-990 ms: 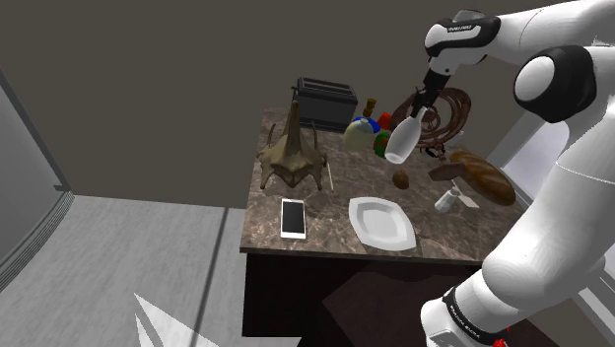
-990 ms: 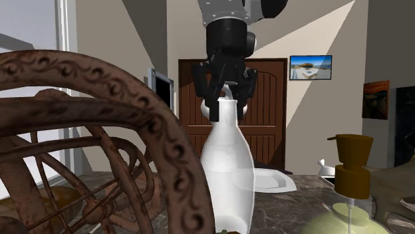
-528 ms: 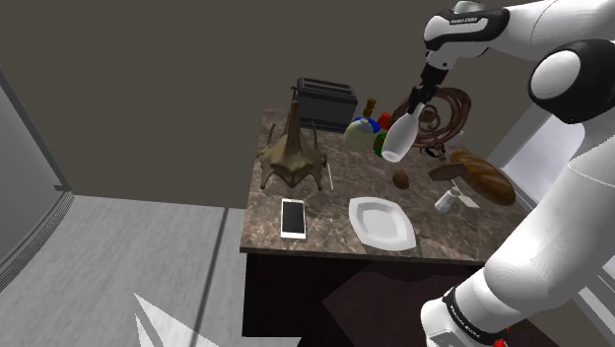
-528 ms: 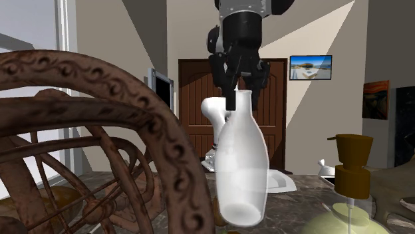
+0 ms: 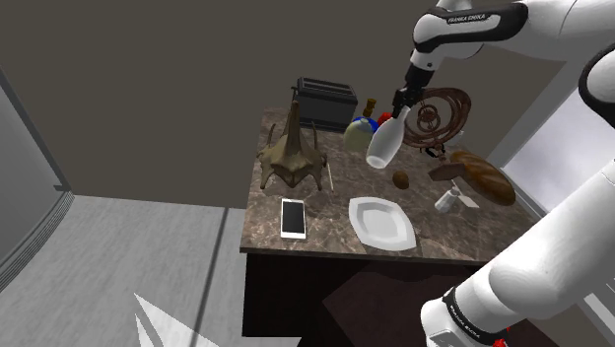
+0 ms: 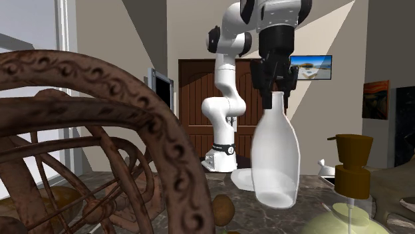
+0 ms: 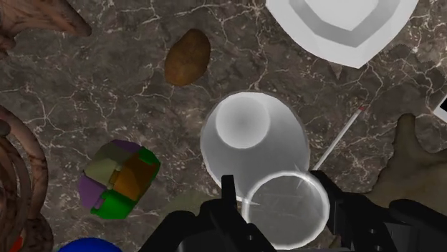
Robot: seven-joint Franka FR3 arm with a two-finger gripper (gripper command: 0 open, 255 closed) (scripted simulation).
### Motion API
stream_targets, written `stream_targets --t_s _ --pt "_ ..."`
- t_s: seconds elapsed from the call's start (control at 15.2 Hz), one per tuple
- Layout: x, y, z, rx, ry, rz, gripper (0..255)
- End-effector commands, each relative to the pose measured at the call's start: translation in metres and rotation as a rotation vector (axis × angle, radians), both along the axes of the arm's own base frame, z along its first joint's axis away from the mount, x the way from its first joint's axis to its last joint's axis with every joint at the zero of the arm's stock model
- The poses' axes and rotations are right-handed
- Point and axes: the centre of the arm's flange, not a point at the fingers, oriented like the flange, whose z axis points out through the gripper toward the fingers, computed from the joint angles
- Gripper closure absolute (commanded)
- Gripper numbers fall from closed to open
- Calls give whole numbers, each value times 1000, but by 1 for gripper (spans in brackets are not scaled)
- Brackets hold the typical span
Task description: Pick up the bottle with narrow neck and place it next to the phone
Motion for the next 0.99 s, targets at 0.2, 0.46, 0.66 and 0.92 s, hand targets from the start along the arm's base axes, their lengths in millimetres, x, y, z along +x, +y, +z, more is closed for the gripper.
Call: stream_targets --t_s 0.2,0.46,0.66,0.92 --pt "4 69 -1 -1 0 -1 255" --pt "5 122 -1 -1 0 -1 255" --pt "6 161 -1 -1 0 -1 255" --pt "6 214 0 -1 0 -1 255"
